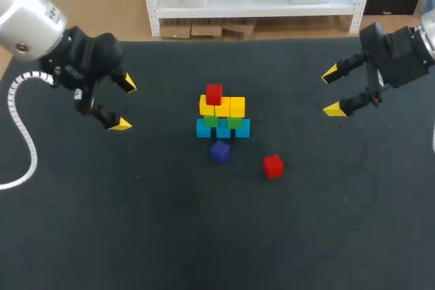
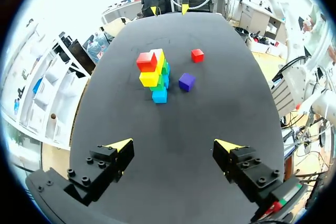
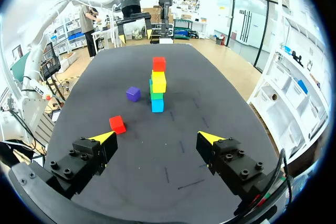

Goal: Place the blue cubes, place green cubes on the blue cubes, place the yellow cubes on the green cubes, then place the red cubes on the yellow cubes, and place purple cube on the red cubes.

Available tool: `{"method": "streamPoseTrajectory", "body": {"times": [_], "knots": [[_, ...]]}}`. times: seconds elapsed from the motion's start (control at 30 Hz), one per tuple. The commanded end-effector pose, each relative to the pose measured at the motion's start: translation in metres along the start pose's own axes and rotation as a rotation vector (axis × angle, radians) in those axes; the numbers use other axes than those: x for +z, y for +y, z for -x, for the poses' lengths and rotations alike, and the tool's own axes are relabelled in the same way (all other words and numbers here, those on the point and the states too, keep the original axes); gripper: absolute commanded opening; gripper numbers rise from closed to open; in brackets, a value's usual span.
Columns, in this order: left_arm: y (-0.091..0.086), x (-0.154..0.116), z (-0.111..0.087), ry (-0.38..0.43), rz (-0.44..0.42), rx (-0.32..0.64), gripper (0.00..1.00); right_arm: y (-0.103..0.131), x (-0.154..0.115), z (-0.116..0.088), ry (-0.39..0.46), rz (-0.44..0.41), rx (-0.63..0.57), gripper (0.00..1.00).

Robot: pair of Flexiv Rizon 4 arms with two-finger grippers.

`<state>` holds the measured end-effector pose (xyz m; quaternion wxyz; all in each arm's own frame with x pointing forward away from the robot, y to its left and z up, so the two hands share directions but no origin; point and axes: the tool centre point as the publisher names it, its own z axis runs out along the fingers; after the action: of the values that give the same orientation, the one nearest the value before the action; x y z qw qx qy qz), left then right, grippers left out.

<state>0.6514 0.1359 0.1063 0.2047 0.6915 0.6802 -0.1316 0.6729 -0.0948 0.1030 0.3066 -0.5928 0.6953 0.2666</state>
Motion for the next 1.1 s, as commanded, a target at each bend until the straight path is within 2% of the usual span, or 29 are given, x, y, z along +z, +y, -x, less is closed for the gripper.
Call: {"method": "streamPoseTrajectory", "body": {"times": [0.03,0.13,0.33,0.5,0.87,1.1], "knots": [[-0.002,0.000,-0.002,-0.006,0.006,0.002,1.00,0.011,0.009,0.000,0.001,0.015,-0.035,1.00],[-0.002,0.000,-0.002,-0.006,0.006,0.002,1.00,0.031,0.023,0.000,0.043,0.055,-0.115,1.00],[-0.002,0.000,-0.002,-0.006,0.006,0.002,1.00,0.066,0.053,-0.004,0.036,0.183,-0.235,1.00],[-0.002,0.000,-0.002,-0.006,0.006,0.002,1.00,0.083,0.073,-0.005,0.030,0.270,-0.313,1.00],[-0.002,0.000,-0.002,-0.006,0.006,0.002,1.00,0.091,0.106,-0.010,0.024,0.355,-0.356,1.00],[-0.002,0.000,-0.002,-0.006,0.006,0.002,1.00,0.091,0.119,-0.016,0.018,0.361,-0.346,1.00]]}}
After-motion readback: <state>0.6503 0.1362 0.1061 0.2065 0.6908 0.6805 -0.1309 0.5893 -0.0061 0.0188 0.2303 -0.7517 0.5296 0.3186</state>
